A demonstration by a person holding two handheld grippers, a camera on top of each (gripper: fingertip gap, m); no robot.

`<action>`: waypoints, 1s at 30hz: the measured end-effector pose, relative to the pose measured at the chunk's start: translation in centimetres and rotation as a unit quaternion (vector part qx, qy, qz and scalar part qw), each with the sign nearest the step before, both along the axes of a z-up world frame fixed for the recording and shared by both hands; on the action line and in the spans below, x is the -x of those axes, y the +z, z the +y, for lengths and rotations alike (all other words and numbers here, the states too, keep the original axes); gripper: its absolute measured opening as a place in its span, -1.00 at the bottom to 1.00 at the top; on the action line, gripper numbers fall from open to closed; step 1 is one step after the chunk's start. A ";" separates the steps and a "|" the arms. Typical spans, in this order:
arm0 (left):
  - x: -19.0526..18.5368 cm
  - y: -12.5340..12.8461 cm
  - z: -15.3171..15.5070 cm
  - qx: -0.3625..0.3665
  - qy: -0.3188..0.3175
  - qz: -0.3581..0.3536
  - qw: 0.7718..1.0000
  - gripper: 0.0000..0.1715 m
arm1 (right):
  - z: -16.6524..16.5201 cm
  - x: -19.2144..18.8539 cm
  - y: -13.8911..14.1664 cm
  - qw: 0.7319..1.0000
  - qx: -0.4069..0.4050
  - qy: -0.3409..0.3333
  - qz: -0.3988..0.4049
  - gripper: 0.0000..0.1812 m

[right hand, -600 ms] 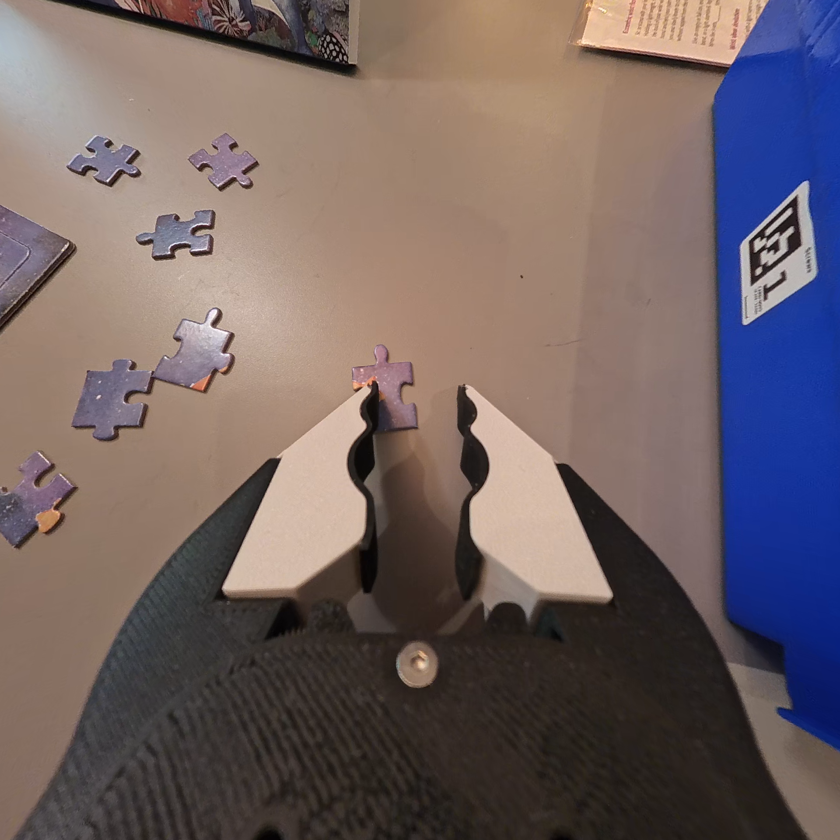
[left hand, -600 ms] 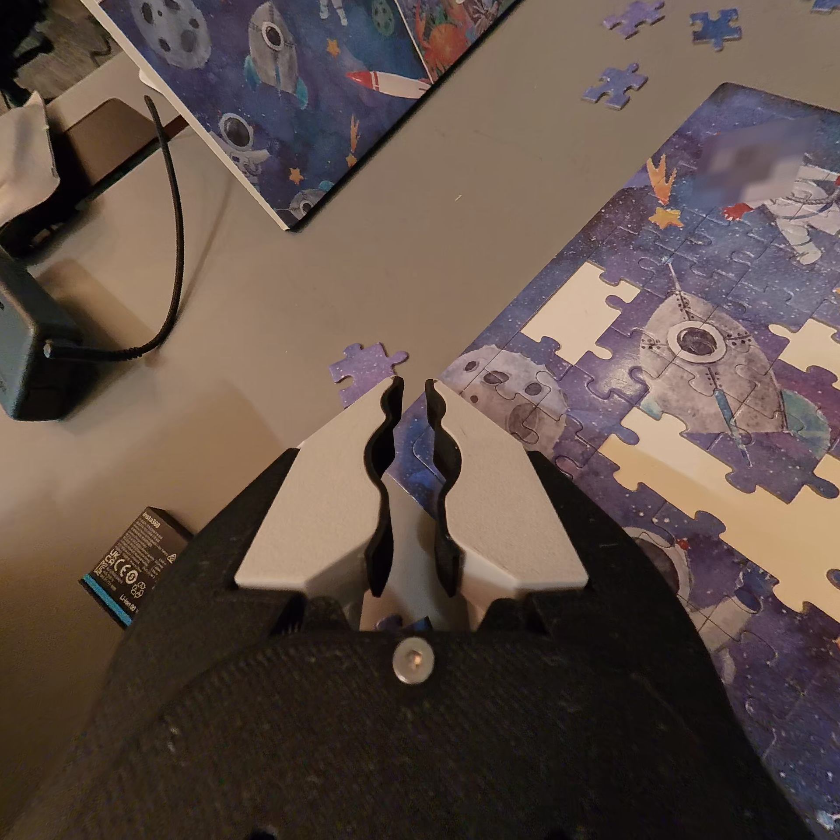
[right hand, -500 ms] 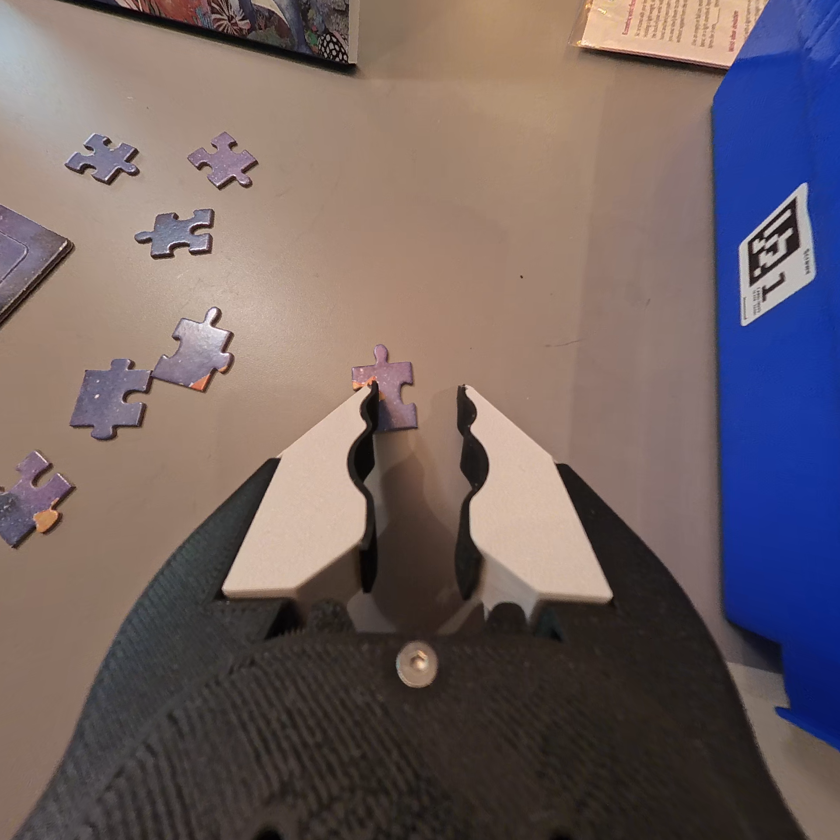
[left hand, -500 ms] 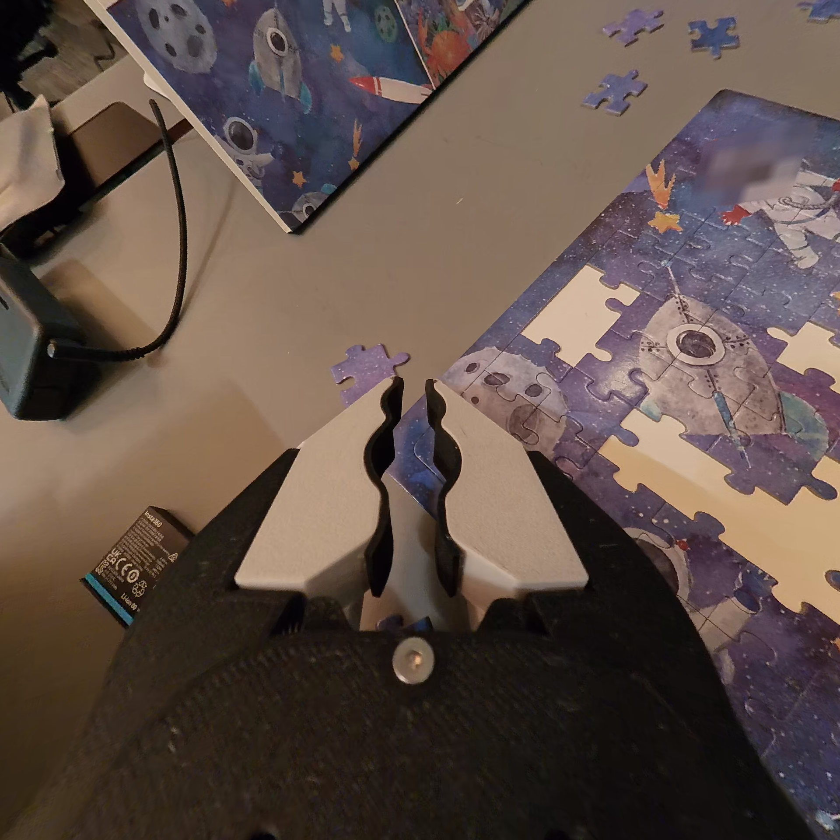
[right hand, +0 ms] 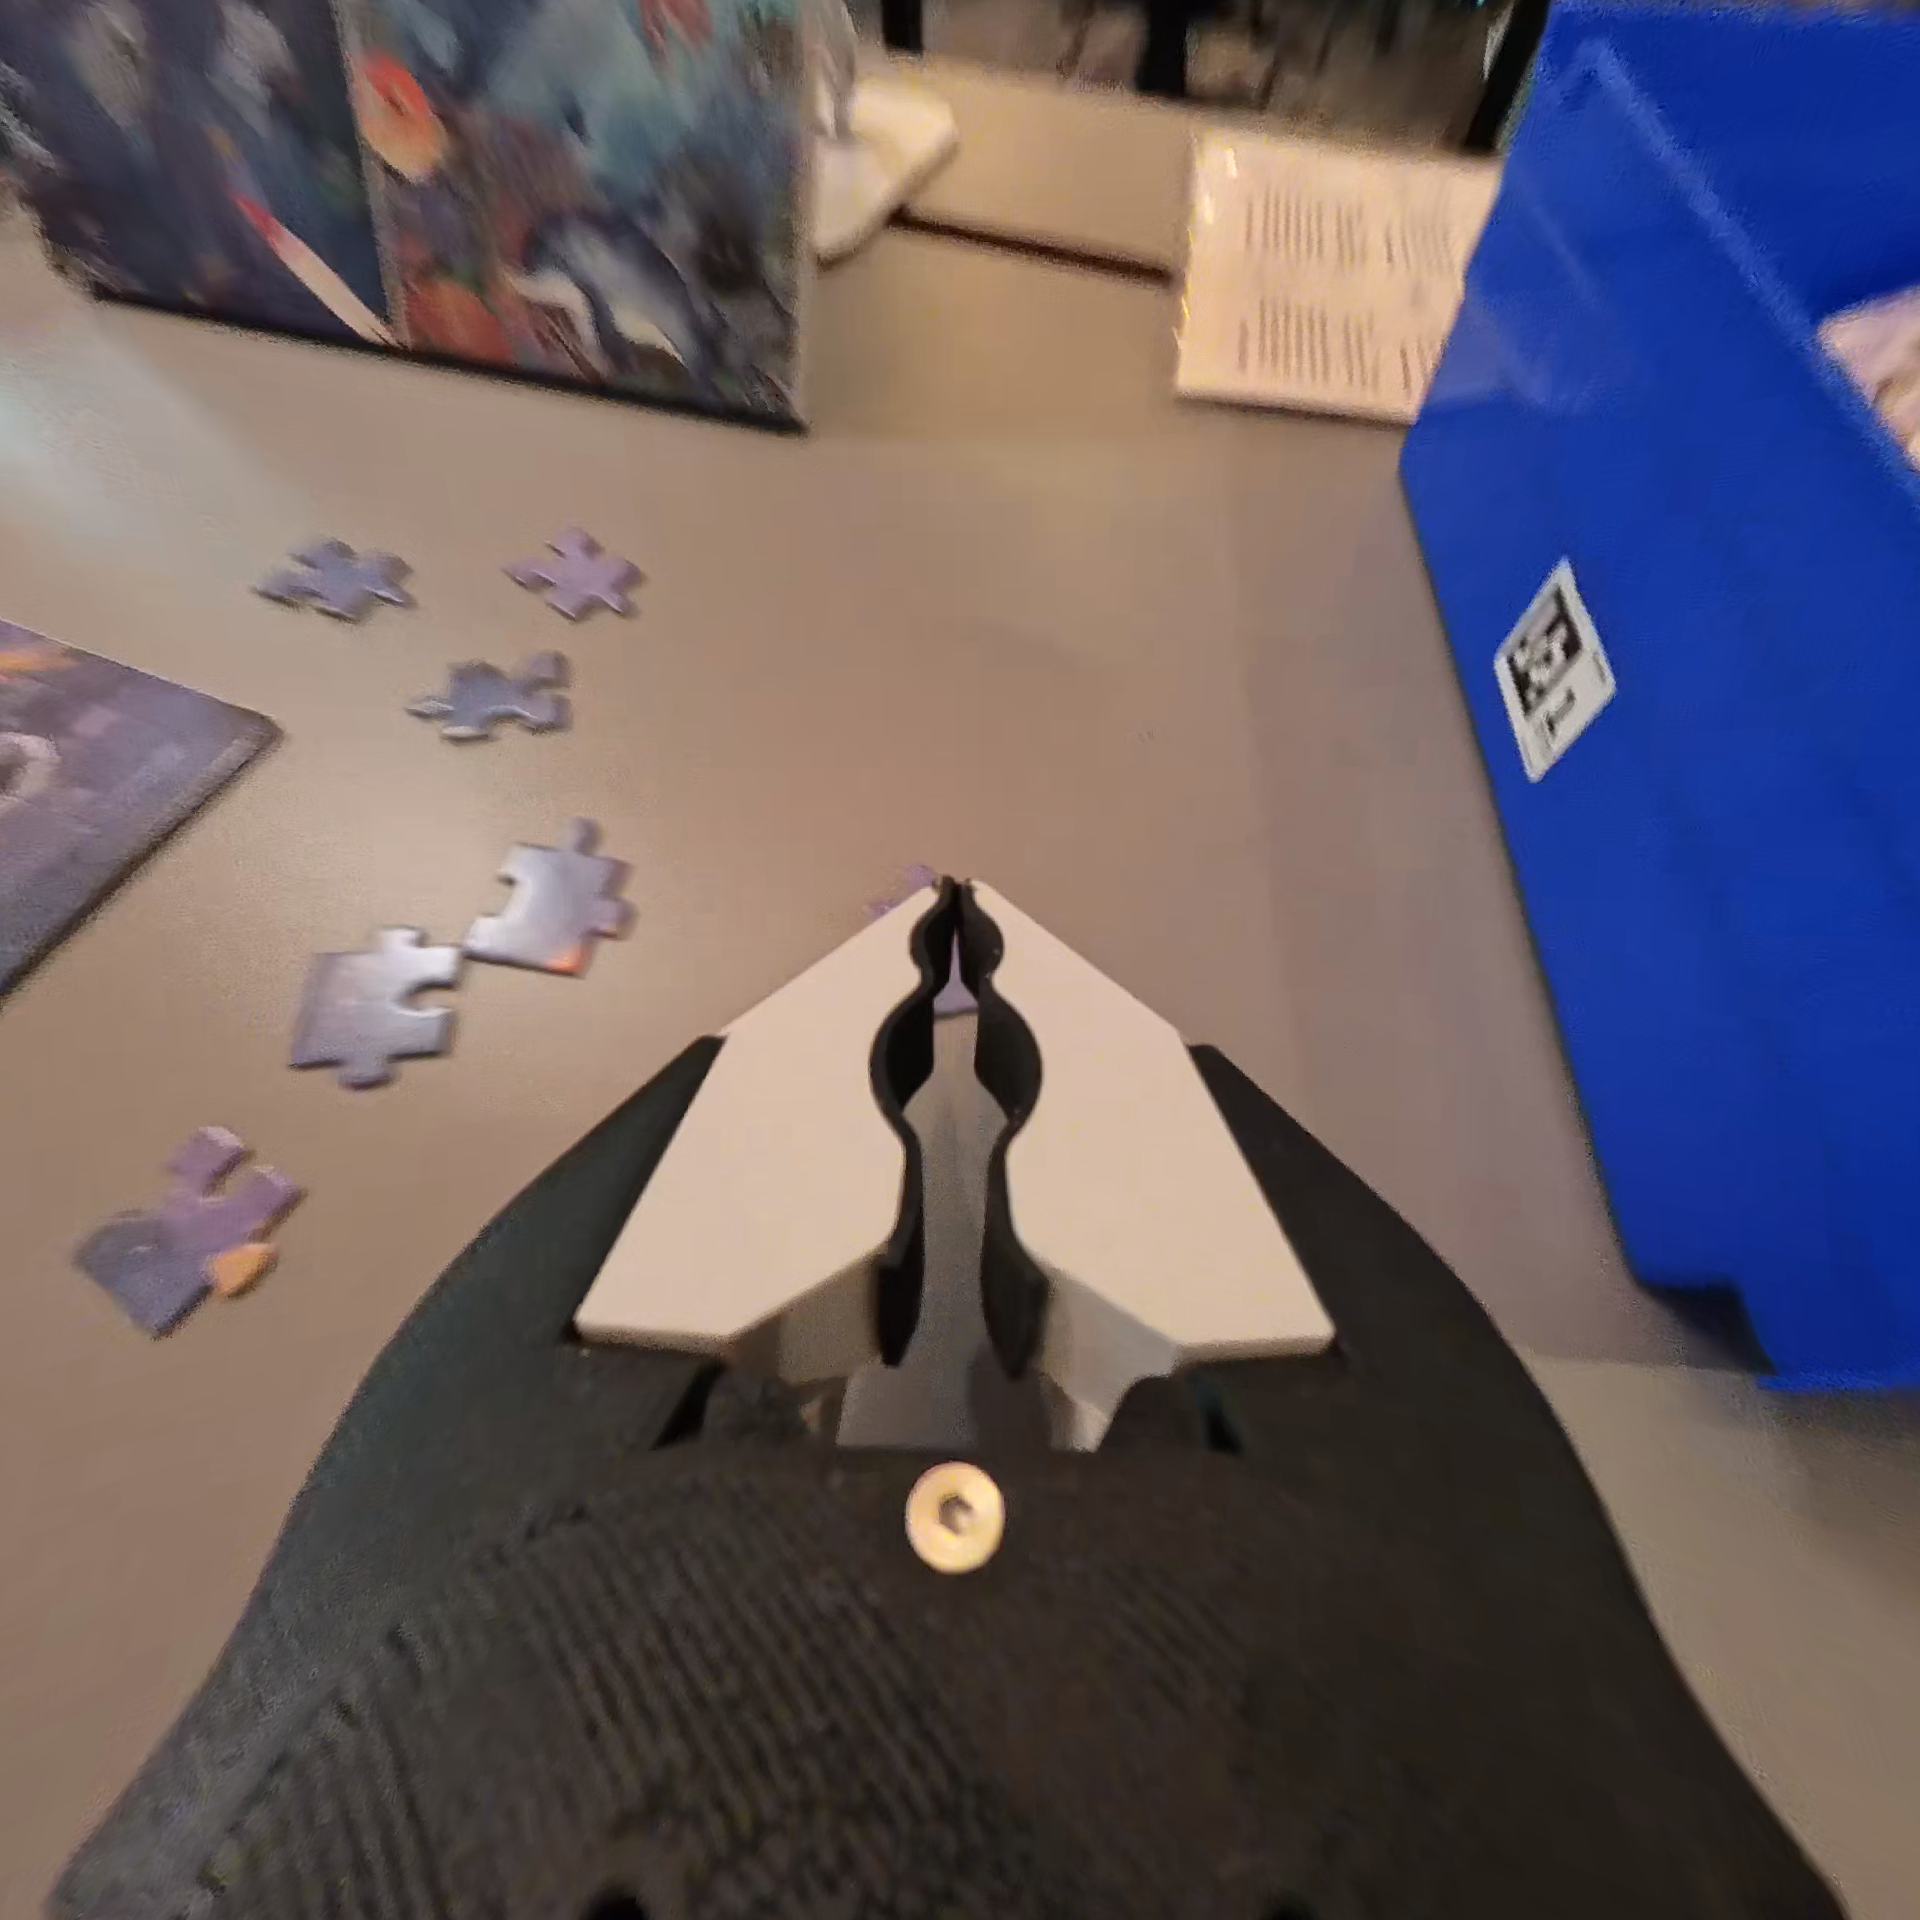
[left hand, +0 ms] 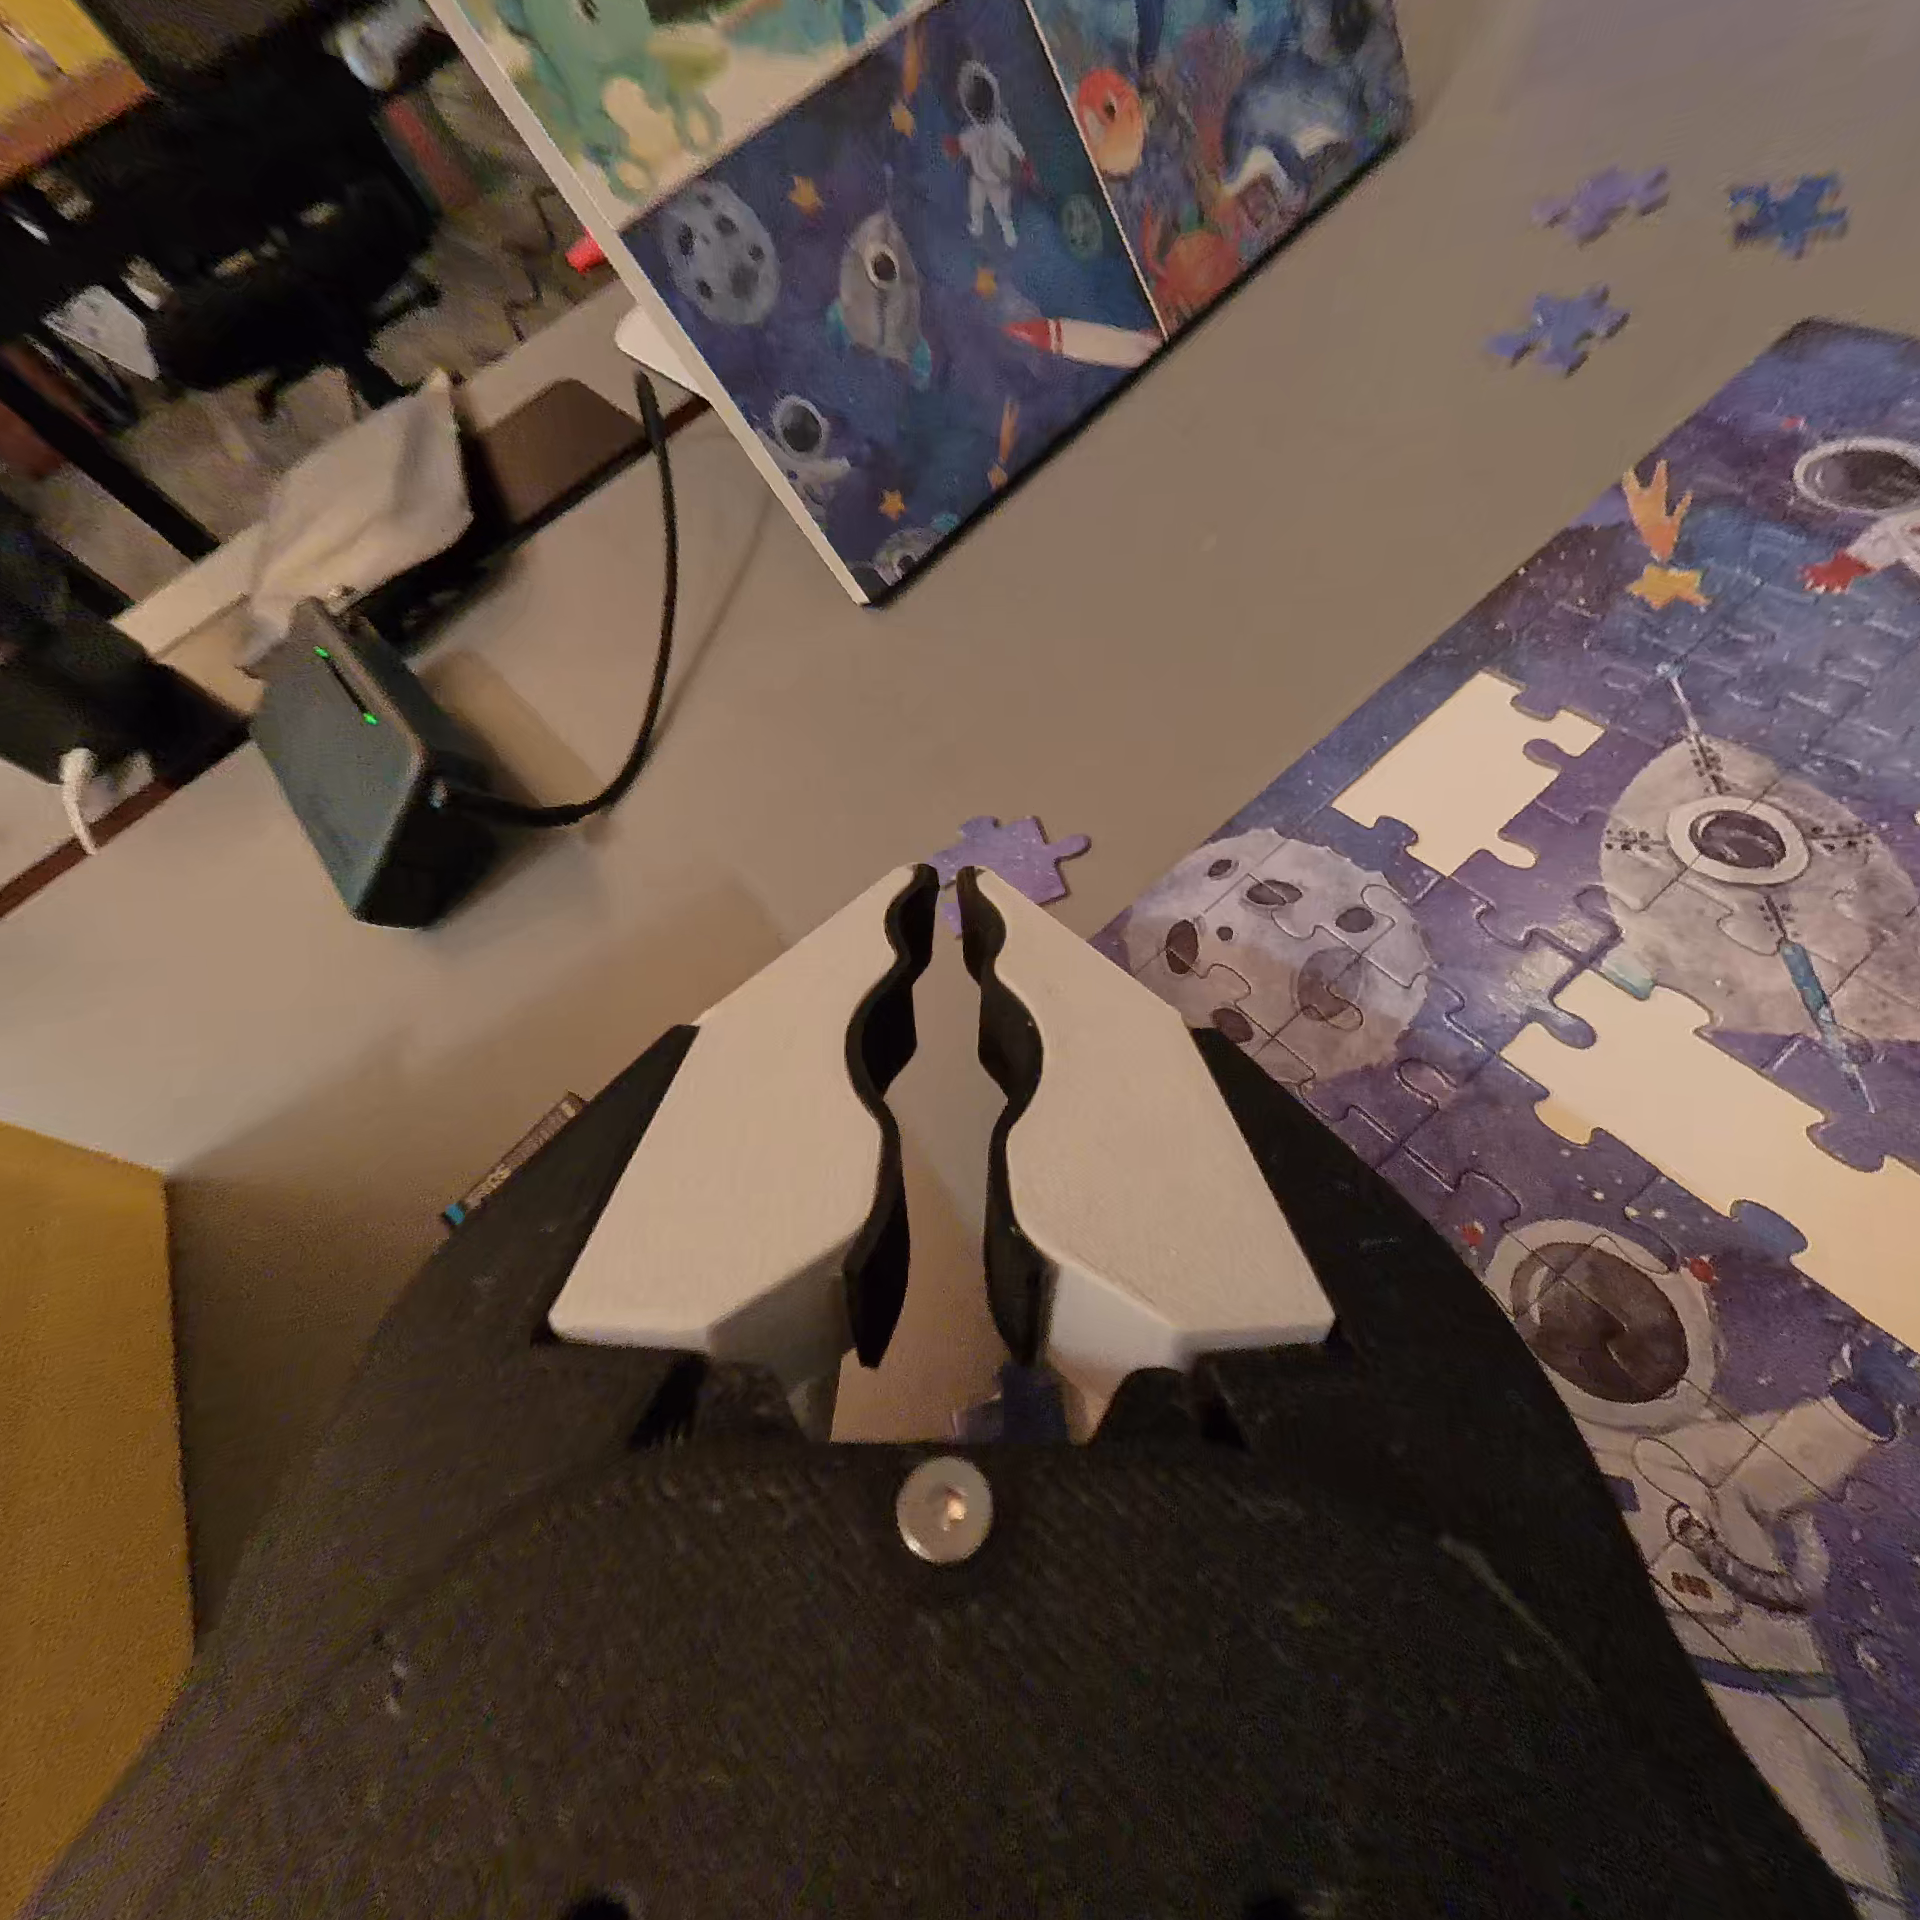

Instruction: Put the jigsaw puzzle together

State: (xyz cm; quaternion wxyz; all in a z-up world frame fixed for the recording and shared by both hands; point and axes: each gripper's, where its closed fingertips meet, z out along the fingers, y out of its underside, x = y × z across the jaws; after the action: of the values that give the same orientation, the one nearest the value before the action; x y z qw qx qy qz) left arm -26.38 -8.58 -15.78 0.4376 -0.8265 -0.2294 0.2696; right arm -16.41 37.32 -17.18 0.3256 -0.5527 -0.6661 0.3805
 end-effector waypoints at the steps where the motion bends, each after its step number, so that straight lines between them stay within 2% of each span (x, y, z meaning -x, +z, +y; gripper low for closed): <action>1: -0.1 0.4 -0.1 -0.006 0.003 0.008 1.000 -0.99 | -1.1 -0.4 0.8 1.000 0.005 0.009 0.024 -1.00; 5: -0.9 1.6 -0.8 -0.031 0.012 0.032 0.999 -1.00 | -5.8 -3.1 2.6 0.994 -0.015 0.055 0.091 -1.00; 8: -1.0 1.8 -1.5 -0.051 0.022 0.027 0.998 -1.00 | -7.7 -4.9 4.0 0.986 -0.048 0.066 0.148 -1.00; 14: -1.2 1.3 -2.4 -0.066 0.038 0.005 0.997 -1.00 | -12.1 -7.5 3.7 0.973 -0.012 0.188 0.135 -1.00; 18: -1.8 1.8 -3.2 -0.052 0.062 0.037 0.996 -1.00 | -15.5 -9.8 5.1 0.944 0.044 0.281 0.169 -1.00; 21: -3.8 2.7 -3.2 -0.057 0.051 0.067 0.995 -1.00 | -19.3 -13.1 7.3 0.893 0.153 0.374 0.195 -1.00; 23: -6.5 3.9 -2.6 -0.065 0.001 0.081 0.995 -0.85 | -21.4 -15.2 8.1 0.865 0.201 0.415 0.197 -0.95; 25: -10.5 3.9 -2.4 -0.052 -0.081 0.059 0.994 -0.63 | -23.1 -16.4 8.0 0.861 0.203 0.424 0.194 -0.85; 27: -14.2 2.8 -2.8 -0.036 -0.151 0.004 0.988 -0.32 | -24.2 -16.5 6.9 0.880 0.156 0.413 0.176 -0.75; 30: -17.2 0.3 -4.0 0.000 -0.195 -0.083 0.977 -0.09 | -25.3 -16.2 3.4 0.910 0.070 0.400 0.084 -0.47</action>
State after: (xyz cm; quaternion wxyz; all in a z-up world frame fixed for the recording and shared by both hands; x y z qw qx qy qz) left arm -9.22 -12.59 -15.51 0.4609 -0.8750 -0.0997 0.1093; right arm -0.25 12.07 -13.82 0.1611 -0.2274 -0.7733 0.5695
